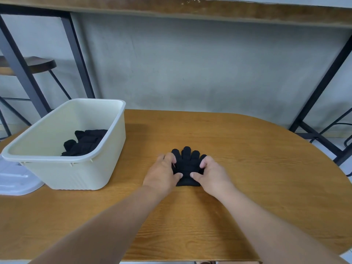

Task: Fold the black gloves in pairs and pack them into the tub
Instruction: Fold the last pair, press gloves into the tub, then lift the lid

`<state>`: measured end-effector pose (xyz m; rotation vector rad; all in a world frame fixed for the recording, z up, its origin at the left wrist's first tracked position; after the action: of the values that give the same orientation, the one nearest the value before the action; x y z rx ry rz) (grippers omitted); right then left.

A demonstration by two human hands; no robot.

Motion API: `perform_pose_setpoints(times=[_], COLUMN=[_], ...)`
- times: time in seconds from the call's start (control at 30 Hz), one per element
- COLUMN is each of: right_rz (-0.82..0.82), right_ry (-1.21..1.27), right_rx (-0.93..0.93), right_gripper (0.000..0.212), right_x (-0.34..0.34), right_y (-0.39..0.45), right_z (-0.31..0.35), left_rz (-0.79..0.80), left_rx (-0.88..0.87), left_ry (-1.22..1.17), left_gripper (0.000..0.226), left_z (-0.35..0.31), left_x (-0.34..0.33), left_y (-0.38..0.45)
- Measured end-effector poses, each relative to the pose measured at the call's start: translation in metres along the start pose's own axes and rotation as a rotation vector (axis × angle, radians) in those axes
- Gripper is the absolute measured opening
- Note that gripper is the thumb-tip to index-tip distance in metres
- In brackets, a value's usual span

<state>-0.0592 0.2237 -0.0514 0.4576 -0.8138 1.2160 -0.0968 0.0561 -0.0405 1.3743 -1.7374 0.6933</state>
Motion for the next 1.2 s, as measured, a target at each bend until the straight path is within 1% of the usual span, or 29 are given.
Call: perform_pose_setpoints(times=[0.03,0.1,0.13,0.17,0.27,0.37,0.63,0.73,0.8,0.87,0.97,1.07,1.2], right_rz=[-0.024,-0.043,-0.040,-0.032,-0.002,0.017,0.098,0.177,0.216,0.235,0.216,0.156,0.121], right_ry=[-0.041,-0.105,-0.148,-0.197,-0.267,-0.250,-0.209,-0.211,-0.233,-0.279,-0.313,-0.328,-0.275], right_rx=[0.039,0.143,0.203,0.263,0.370,0.383,0.371,0.362,0.357,0.379,0.425,0.450,0.474], right_gripper=[0.025,0.013,0.007,0.005,0.018,0.023,0.025,0.035,0.043,0.048,0.050,0.046,0.035], right_x=[0.002,0.002,0.000,-0.003,-0.010,-0.009,-0.006,-0.006,-0.006,-0.008,-0.010,-0.009,-0.009], right_y=[-0.001,-0.005,-0.007,-0.010,-0.010,-0.008,-0.010,-0.015,-0.018,-0.019,-0.019,-0.019,-0.024], right_z=[0.004,0.016,0.023,0.029,0.037,0.036,0.033,0.031,0.029,0.031,0.033,0.035,0.035], left_rz=[-0.016,-0.023,-0.015,-0.007,0.011,0.027,0.047,0.123,0.157,0.149,0.118,0.084,0.054], left_rx=[-0.053,-0.210,-0.298,-0.371,-0.444,-0.457,-0.441,-0.415,-0.408,-0.407,-0.404,-0.387,-0.383], left_ry=[0.042,0.174,0.234,0.282,0.360,0.364,0.250,0.239,0.242,0.247,0.248,0.235,0.190], left_gripper=[0.025,0.013,0.012,0.017,0.027,0.030,0.031,0.045,0.047,0.043,0.038,0.031,0.017], left_z=[-0.006,-0.022,-0.031,-0.038,-0.040,-0.037,-0.030,-0.026,-0.025,-0.026,-0.028,-0.027,-0.025], left_x=[0.003,0.003,0.000,-0.005,-0.013,-0.015,-0.012,-0.015,-0.016,-0.016,-0.016,-0.014,-0.011], left_y=[0.000,-0.003,-0.006,-0.008,-0.007,-0.004,-0.009,-0.011,-0.012,-0.011,-0.011,-0.011,-0.015])
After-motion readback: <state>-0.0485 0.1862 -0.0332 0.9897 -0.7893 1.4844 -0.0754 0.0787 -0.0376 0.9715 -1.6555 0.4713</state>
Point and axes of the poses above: each hand's wrist, its own y-axis towards the middle knuckle, its own x-axis out of the back of the hand, z = x × y, the point moved 10 cm from there along y, towards the middle knuckle, and after that the axes turned 5 degrees about y, right-handed, at the moved point
